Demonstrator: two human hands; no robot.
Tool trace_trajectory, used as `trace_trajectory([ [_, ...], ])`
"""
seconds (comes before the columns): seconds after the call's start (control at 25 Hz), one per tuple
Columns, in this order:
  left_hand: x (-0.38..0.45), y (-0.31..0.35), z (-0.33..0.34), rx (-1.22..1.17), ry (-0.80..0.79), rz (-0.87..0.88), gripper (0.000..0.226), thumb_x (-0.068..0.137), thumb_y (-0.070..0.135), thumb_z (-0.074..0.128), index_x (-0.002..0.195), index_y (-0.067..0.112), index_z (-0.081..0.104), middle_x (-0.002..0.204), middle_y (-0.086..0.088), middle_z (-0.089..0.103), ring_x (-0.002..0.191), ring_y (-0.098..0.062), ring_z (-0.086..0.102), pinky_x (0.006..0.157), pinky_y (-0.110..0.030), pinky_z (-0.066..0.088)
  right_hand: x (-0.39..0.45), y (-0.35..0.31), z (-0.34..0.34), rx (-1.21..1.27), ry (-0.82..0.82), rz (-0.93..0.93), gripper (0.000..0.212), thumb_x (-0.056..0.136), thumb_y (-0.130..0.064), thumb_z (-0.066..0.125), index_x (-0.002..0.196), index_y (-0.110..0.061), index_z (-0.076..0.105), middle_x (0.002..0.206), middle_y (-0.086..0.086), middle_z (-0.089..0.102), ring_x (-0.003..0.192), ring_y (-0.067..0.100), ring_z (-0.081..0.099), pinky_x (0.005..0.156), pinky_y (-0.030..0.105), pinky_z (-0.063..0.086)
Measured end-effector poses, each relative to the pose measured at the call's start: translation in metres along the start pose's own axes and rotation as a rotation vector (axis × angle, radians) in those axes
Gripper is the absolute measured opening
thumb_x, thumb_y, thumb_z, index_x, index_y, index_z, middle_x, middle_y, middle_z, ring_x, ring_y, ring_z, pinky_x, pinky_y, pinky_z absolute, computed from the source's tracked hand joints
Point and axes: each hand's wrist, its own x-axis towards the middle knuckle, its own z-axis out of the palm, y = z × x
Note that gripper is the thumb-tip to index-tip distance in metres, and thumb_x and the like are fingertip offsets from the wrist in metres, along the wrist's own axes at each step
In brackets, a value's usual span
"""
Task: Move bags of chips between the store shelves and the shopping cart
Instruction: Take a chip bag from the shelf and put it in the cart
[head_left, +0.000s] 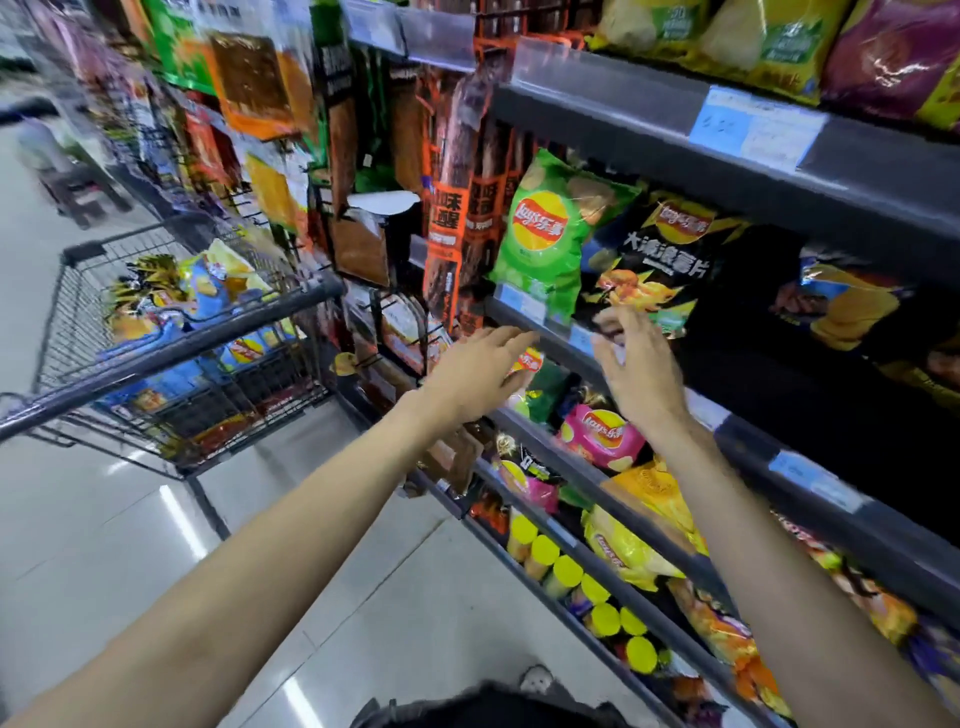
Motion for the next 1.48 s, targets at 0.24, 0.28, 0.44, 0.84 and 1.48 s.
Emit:
trace_trajectory([
  [0.24,-0.158,-0.087,-0.026,0.086,0.026,-0.21,0.04,0.098,0.034,0.052,0.136,0.02,0.05,0.122,-0.006,0.06,0.107,-0.032,0.059,0.075,-0.045,0.055,-0.033,-0.141,0.091,-0.076,-0.347,-0.219,0.019,0.098,-0.027,0.052,0.116,-0.02,0.054,0.109,0.003,0.059,0.104,0.027,0.055,0.082,0.042,0.049],
  [0.28,-0.186,-0.1,-0.032,0.088,0.047,-0.267,0.039,0.098,0.034,0.051,0.135,0.02,0.052,0.121,-0.005,0.06,0.107,-0.031,0.059,0.076,-0.043,0.054,-0.037,-0.168,0.104,-0.061,-0.373,-0.279,0.021,0.098,-0.027,0.053,0.117,-0.019,0.054,0.109,0.004,0.06,0.104,0.028,0.055,0.082,0.043,0.049],
  [0.44,-0.293,-0.14,-0.048,0.093,0.085,-0.478,0.04,0.097,0.033,0.053,0.136,0.022,0.053,0.12,-0.003,0.061,0.107,-0.029,0.059,0.078,-0.042,0.053,-0.062,-0.267,0.168,-0.102,-0.456,-0.514,0.023,0.097,-0.032,0.053,0.116,-0.019,0.052,0.105,0.004,0.058,0.101,0.03,0.057,0.076,0.042,0.048],
  [0.84,-0.538,-0.218,-0.042,0.055,0.155,-1.138,0.033,0.097,0.03,0.051,0.129,0.027,0.056,0.121,0.003,0.063,0.107,-0.024,0.06,0.082,-0.041,0.052,-0.151,-0.48,0.322,-0.04,-0.808,-1.05,0.028,0.098,-0.03,0.049,0.123,-0.017,0.051,0.116,0.005,0.058,0.107,0.029,0.055,0.074,0.038,0.042],
  [1.48,-0.675,-0.505,-0.124,0.181,0.052,-1.358,0.03,0.096,0.031,0.052,0.124,0.025,0.058,0.112,0.001,0.064,0.1,-0.024,0.063,0.067,-0.034,0.046,-0.084,-0.766,0.546,-0.106,-0.844,-1.373,0.03,0.1,-0.03,0.045,0.127,-0.017,0.047,0.116,0.006,0.058,0.103,0.03,0.057,0.075,0.037,0.046],
])
